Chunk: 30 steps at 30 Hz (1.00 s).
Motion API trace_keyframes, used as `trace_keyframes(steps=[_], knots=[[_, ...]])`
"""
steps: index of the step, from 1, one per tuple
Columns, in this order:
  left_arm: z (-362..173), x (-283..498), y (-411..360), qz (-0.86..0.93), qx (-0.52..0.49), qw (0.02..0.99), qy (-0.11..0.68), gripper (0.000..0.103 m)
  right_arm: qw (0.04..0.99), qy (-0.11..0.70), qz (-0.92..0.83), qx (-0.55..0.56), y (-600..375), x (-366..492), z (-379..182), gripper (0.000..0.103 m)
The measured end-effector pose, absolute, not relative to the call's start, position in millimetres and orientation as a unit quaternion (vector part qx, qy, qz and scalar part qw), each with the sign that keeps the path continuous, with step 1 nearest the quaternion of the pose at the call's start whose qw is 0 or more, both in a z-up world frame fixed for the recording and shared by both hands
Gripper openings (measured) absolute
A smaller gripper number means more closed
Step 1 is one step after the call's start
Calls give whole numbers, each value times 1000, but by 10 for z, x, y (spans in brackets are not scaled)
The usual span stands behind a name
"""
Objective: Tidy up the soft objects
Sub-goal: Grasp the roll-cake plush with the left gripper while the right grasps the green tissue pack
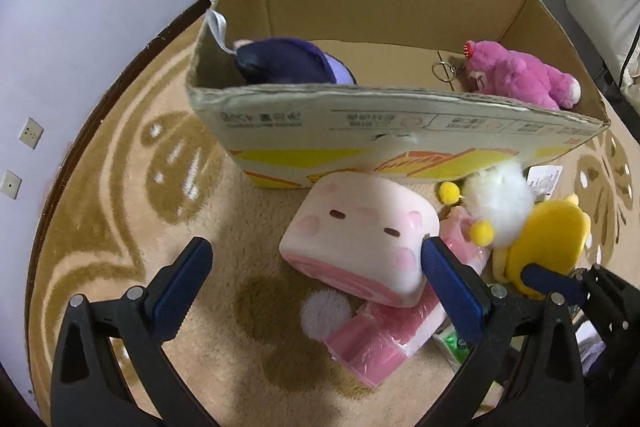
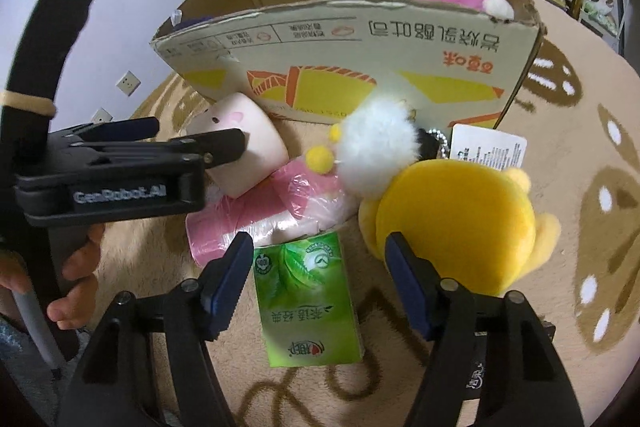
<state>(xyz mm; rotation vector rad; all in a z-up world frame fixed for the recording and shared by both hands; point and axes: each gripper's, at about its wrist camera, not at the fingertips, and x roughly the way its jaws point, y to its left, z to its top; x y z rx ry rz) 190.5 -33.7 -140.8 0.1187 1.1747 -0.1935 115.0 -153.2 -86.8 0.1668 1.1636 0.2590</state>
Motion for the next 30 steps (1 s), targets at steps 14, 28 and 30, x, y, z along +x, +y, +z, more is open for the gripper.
trace_keyframes(steps=[14,28,30], knots=[[-1504,1829,-366,-139,26,823,551,70,805,577,126,59,-1419,1096,-1040,58],[-1330,1619,-273,-114,33,840,530,38,833,541,101,60,-1550,1050,-804,33],[-1305,1587,-244,-108,27,841,529,38,831,543,101,65,-1583,1066,-791,33]])
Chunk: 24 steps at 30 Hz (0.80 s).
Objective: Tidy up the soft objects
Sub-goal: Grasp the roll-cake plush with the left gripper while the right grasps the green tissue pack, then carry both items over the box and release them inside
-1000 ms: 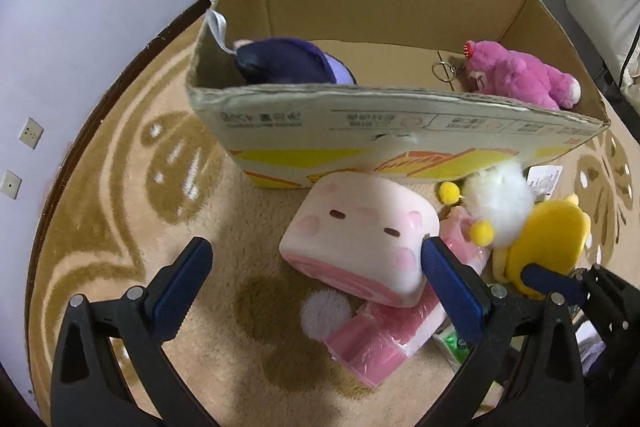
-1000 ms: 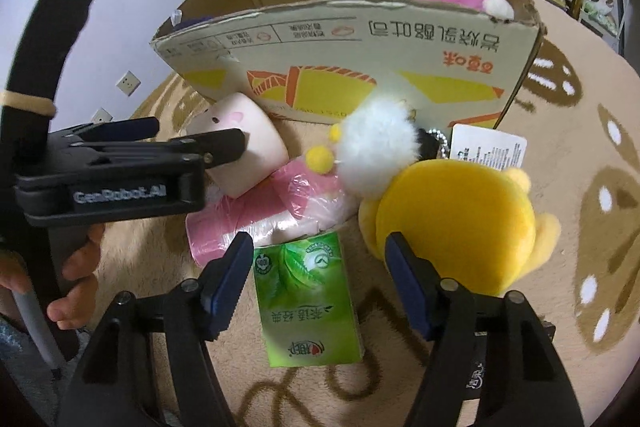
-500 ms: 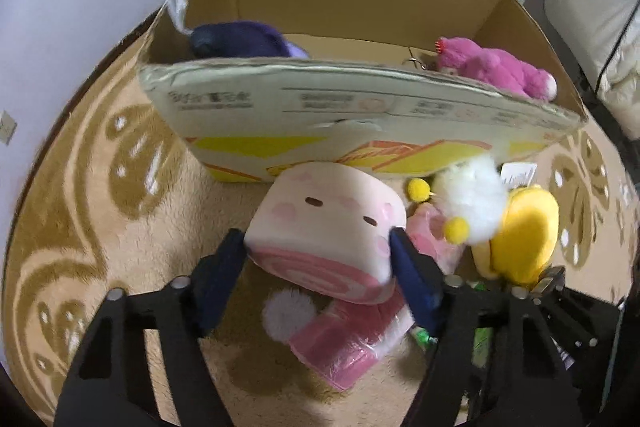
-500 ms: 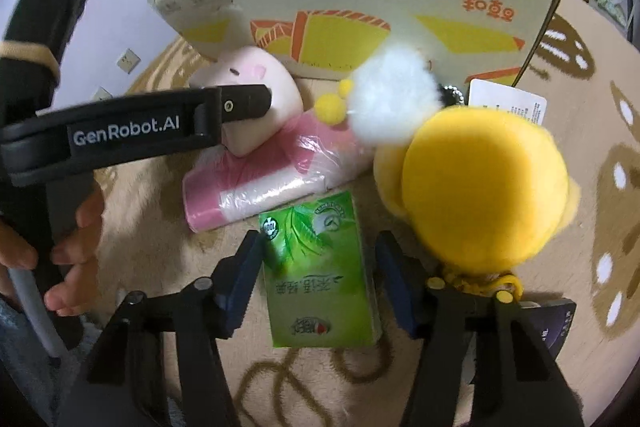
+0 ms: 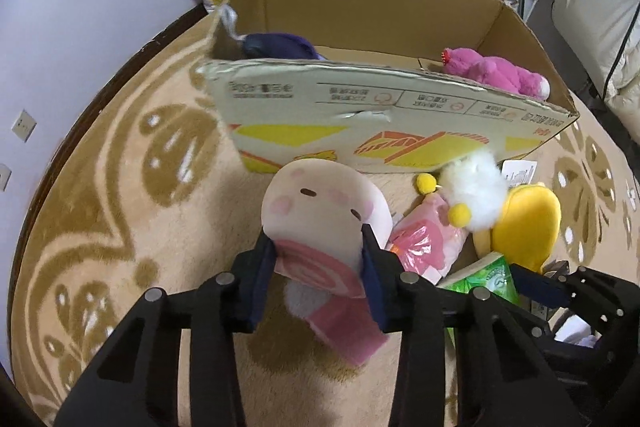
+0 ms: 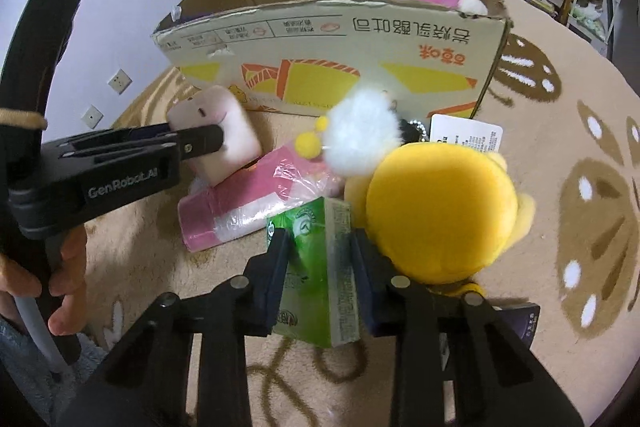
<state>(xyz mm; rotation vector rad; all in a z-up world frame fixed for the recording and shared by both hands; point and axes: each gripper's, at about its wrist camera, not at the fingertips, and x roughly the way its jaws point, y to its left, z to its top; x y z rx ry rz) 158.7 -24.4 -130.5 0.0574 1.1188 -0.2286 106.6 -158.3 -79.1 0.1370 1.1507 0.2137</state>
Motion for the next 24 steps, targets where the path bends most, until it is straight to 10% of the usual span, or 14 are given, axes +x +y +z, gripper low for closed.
trace_keyframes(steps=[24], knots=[[-623,1206,70,-56,14,892,449,36,883,453,81,90,-1929,940,-131,27]])
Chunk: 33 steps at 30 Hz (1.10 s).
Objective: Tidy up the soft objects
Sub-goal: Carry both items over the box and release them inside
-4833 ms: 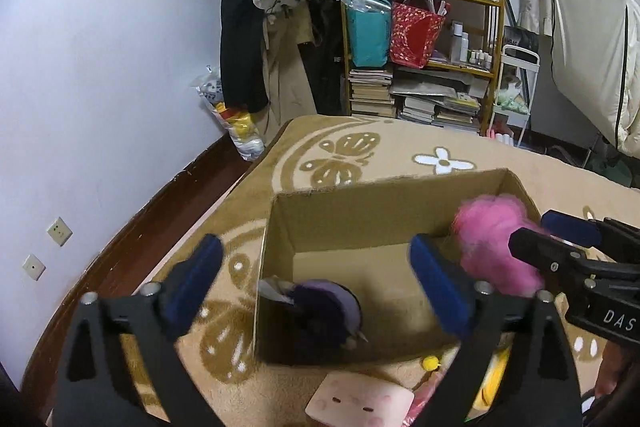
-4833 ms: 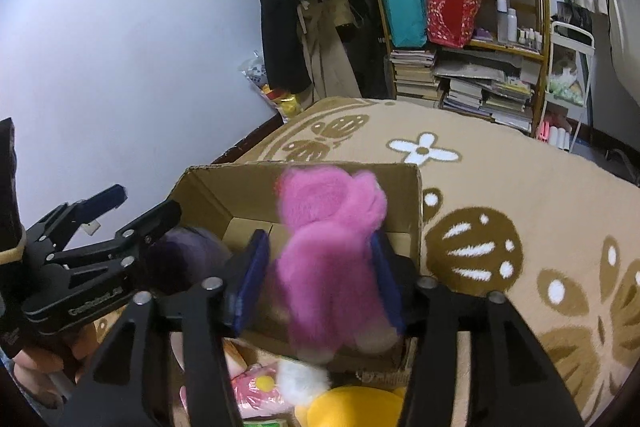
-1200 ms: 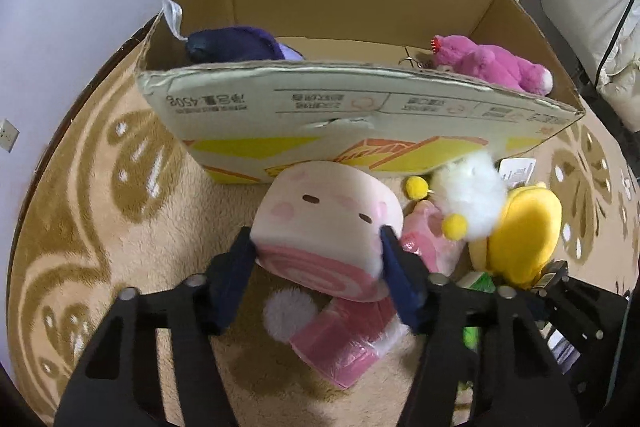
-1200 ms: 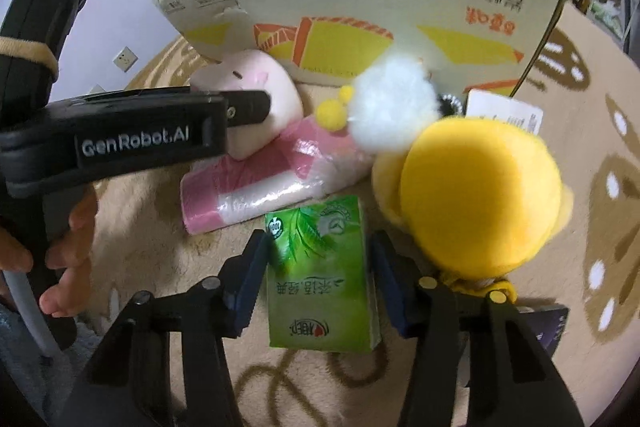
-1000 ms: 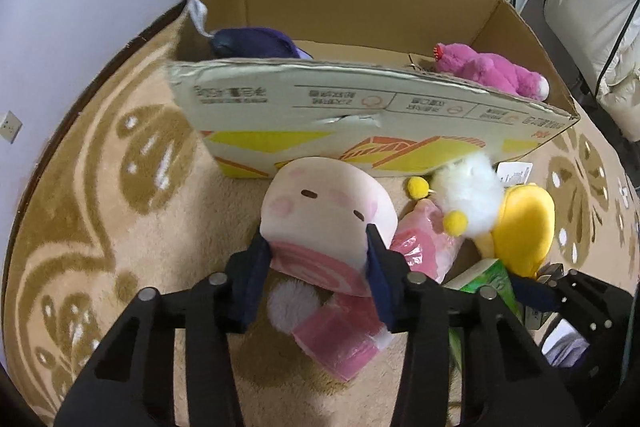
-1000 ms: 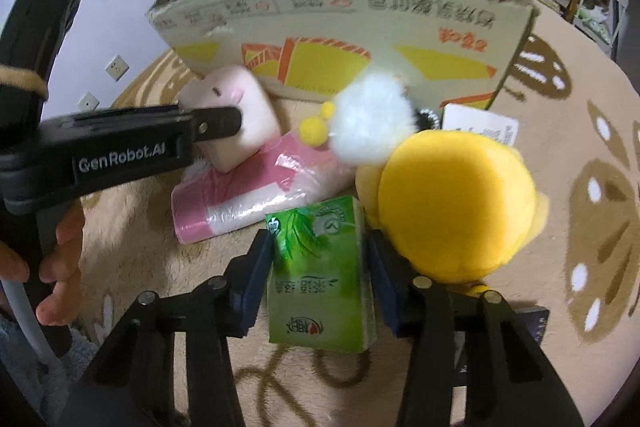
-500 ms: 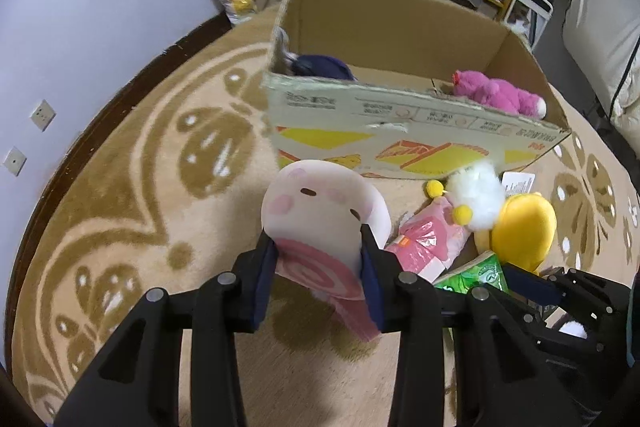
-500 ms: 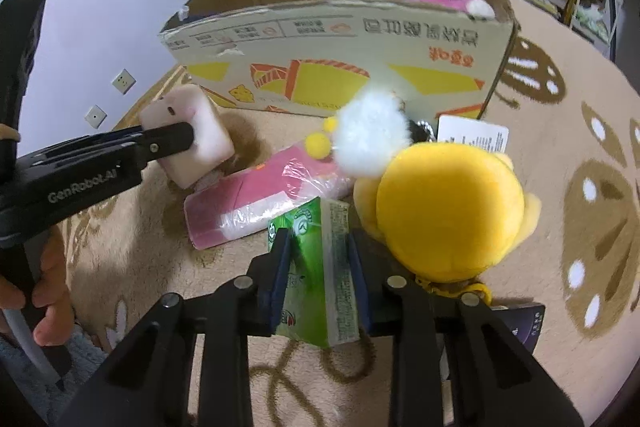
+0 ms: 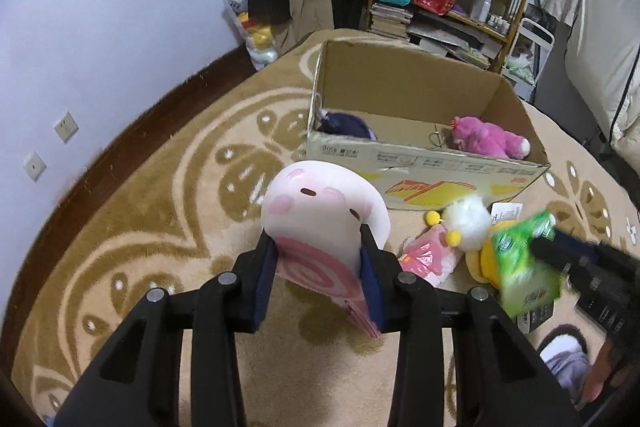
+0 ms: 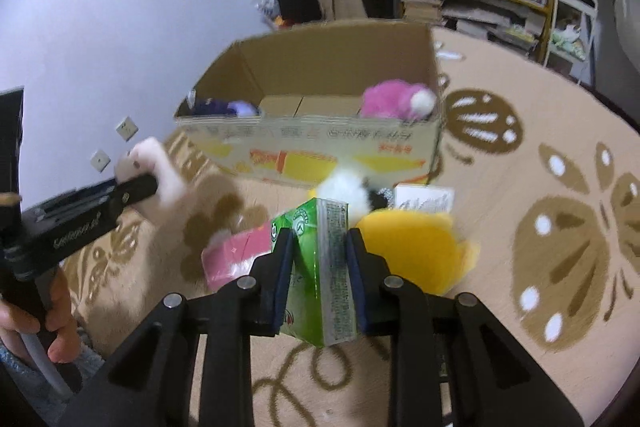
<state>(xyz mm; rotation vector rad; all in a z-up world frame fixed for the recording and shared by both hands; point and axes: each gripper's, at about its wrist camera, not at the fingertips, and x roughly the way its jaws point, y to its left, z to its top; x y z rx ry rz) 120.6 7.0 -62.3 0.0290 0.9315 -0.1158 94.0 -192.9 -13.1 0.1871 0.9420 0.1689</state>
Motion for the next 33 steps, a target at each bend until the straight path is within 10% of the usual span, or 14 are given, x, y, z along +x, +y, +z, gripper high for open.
trace_keyframes(steps=[33], knots=[[-44,1801,-271,-68,97,943,312,36,940,323,69,88,-2161,1561,511,28]])
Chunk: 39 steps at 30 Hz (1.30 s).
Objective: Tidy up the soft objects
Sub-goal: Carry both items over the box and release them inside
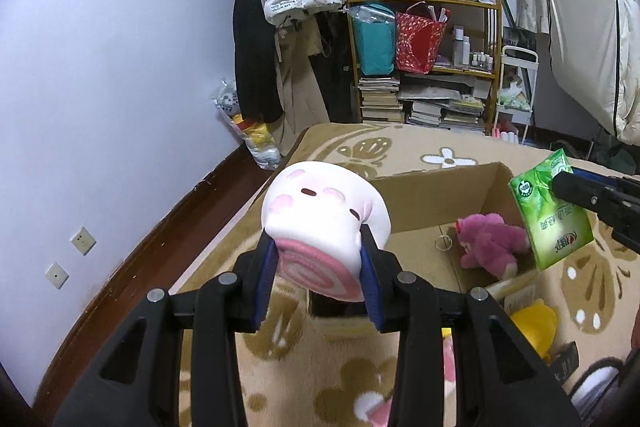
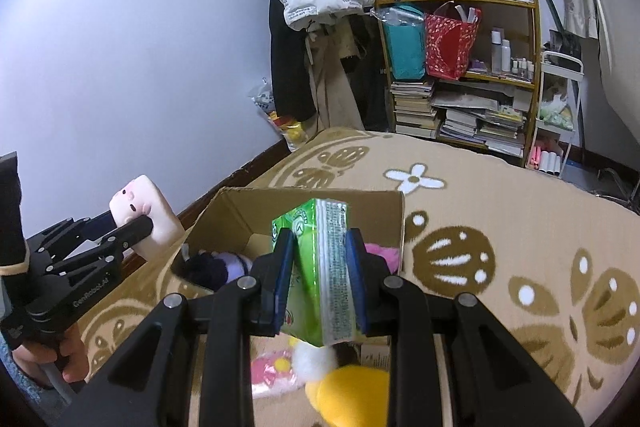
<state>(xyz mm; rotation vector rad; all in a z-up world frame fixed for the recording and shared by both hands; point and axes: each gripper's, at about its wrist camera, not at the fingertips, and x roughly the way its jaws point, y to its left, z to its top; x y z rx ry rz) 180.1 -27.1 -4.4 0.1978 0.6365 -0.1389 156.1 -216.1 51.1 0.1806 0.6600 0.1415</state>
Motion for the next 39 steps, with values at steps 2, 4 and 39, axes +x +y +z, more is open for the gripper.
trace_keyframes(steps=[2,4,39], knots=[[-84,1876,-270,-69,89,943,314,36,939,325,71,90,-2173,1618,479,28],[-130,1932,-284,-72,84,942,316,37,938,328,70,88,-2175,1668,429,28],[-292,2023,-437,-69,95,935,333,96,936,332,53,106,-2145,1786,203,78]])
